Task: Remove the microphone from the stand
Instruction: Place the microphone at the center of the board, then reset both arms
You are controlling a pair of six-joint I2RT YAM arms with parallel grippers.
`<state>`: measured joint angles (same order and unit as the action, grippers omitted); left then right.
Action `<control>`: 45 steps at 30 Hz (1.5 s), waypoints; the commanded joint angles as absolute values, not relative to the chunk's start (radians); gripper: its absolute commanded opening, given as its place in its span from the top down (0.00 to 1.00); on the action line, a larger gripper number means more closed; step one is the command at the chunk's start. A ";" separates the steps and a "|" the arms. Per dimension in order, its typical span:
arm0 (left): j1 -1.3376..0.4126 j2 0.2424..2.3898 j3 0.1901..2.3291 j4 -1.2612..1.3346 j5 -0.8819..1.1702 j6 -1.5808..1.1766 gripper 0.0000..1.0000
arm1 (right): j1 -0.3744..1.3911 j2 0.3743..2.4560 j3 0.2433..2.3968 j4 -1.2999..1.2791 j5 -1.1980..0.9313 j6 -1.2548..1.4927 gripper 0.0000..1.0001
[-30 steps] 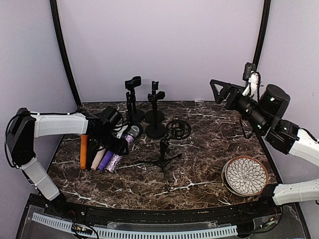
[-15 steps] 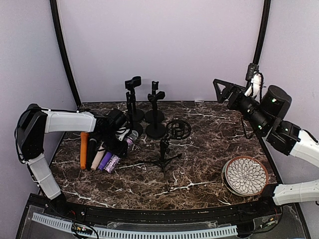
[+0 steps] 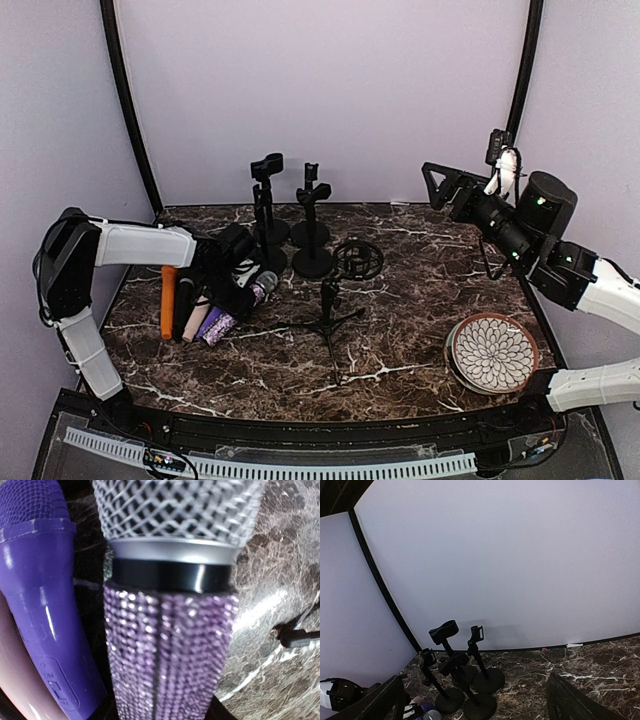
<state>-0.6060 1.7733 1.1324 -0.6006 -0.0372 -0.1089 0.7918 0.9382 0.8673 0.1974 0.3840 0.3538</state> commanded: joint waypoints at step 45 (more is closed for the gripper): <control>-0.198 1.450 0.851 0.355 0.043 -0.172 0.24 | 0.210 1.196 0.728 0.245 0.005 0.370 0.02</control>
